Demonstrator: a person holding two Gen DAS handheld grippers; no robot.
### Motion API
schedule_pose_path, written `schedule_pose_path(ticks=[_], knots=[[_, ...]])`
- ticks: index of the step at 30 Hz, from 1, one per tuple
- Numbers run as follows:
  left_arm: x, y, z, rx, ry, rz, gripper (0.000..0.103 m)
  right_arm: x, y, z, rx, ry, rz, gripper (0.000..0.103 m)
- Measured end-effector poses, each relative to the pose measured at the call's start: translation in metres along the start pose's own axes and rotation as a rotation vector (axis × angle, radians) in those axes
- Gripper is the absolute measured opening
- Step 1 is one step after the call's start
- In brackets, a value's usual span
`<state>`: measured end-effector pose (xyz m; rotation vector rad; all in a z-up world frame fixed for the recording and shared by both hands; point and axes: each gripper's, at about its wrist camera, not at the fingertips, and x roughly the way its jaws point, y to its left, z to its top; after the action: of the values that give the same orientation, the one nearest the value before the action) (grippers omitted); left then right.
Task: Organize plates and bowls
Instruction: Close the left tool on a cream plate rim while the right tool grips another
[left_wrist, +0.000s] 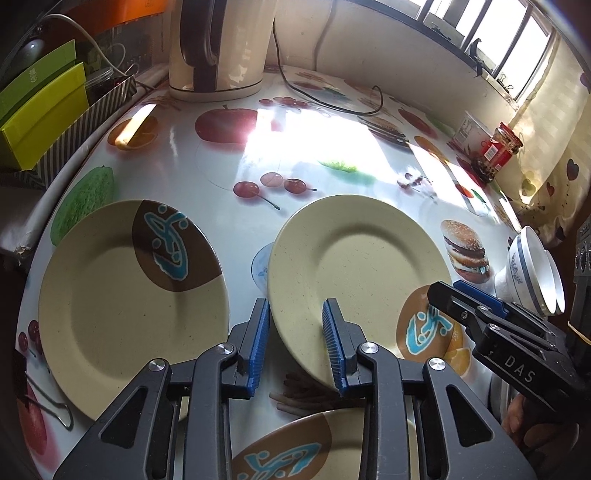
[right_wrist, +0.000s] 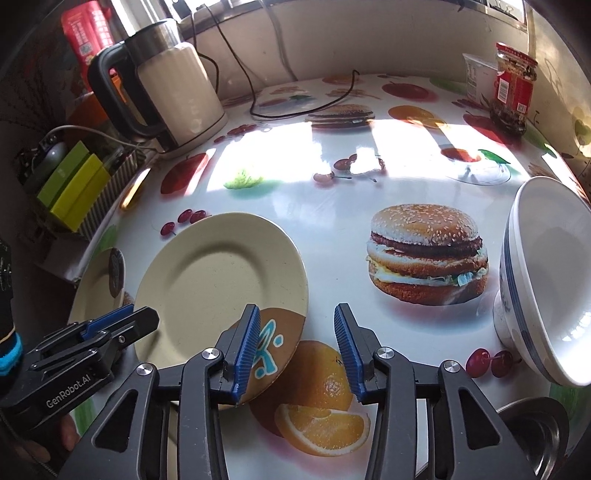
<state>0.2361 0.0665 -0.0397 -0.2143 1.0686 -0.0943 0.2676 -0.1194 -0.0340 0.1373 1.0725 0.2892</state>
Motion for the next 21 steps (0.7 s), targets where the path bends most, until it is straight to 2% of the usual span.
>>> schedule_pose_path(ticks=[4, 13, 21], knots=[[0.0020, 0.0015, 0.0005, -0.007, 0.003, -0.004, 0.029, 0.0036, -0.0021, 0.0001, 0.020, 0.009, 0.029, 0.033], [0.0026, 0.0009, 0.0027, -0.007, 0.003, -0.002, 0.028, 0.0058, -0.0011, -0.0002, 0.030, 0.012, 0.062, 0.026], [0.0025, 0.0020, 0.0036, -0.011, 0.002, 0.001, 0.028, 0.0052, -0.0016, -0.0006, 0.036, 0.010, 0.067, 0.025]])
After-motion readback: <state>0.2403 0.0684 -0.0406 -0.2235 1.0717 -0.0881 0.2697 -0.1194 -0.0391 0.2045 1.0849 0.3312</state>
